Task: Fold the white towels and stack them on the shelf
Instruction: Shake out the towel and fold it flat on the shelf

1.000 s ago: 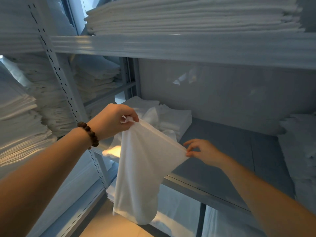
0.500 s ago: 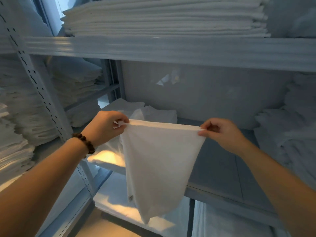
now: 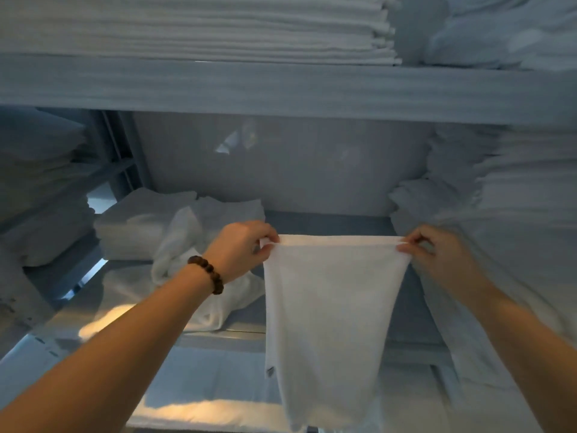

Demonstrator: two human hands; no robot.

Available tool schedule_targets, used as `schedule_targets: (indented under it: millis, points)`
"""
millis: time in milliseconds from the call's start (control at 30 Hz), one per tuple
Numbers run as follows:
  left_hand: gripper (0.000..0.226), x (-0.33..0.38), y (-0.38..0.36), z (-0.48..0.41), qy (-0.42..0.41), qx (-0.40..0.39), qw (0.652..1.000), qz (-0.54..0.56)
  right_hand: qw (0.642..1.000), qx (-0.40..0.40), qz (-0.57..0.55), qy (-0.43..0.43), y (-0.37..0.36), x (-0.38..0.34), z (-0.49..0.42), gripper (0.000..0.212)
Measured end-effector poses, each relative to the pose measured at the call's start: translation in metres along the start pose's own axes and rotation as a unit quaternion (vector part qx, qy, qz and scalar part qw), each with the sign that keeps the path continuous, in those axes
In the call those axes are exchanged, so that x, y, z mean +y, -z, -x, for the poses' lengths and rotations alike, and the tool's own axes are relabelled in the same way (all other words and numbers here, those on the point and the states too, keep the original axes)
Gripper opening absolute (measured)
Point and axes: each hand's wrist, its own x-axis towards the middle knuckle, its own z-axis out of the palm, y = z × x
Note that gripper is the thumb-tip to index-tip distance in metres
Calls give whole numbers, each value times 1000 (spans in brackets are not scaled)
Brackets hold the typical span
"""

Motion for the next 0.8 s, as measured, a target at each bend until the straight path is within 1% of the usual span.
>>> schedule_targets:
  millis: [100,167,200,267,333,400,533,633,667,733,800]
  points:
    - [19,-2,-17,-16,-65,34,996,-55,996,21,78,28,5,7,2,8]
    - [29,-4,-28,-27,-98,40,989,-103,989,19,133,53,4,13,-1,21]
    - [32,-7,-34,-33,-113,46,985,-125,984,12,161,70,2,17,-5,23]
    - [31,-12,-49,-48,-135,52,977,-156,973,-3,211,89,-3,31,-13,18]
    - [26,-19,-65,-66,-142,50,971,-186,966,-1,244,82,-12,50,-25,17]
    - [24,-29,-85,-85,-141,39,966,-215,964,4,258,61,-26,72,-43,18]
    - [38,-59,-143,-120,-124,20,947,-295,957,-6,290,29,-70,132,-85,22]
    - [44,-92,-199,-142,-118,18,944,-307,951,-16,308,2,-108,182,-111,27]
    - [44,-105,-219,-148,-113,5,945,-306,954,-10,300,-6,-122,196,-118,25]
    - [43,-134,-260,-159,-80,-49,945,-313,960,-7,279,-14,-151,221,-131,22]
    - [42,-160,-295,-168,-45,-104,933,-342,963,-29,269,-16,-179,247,-143,23]
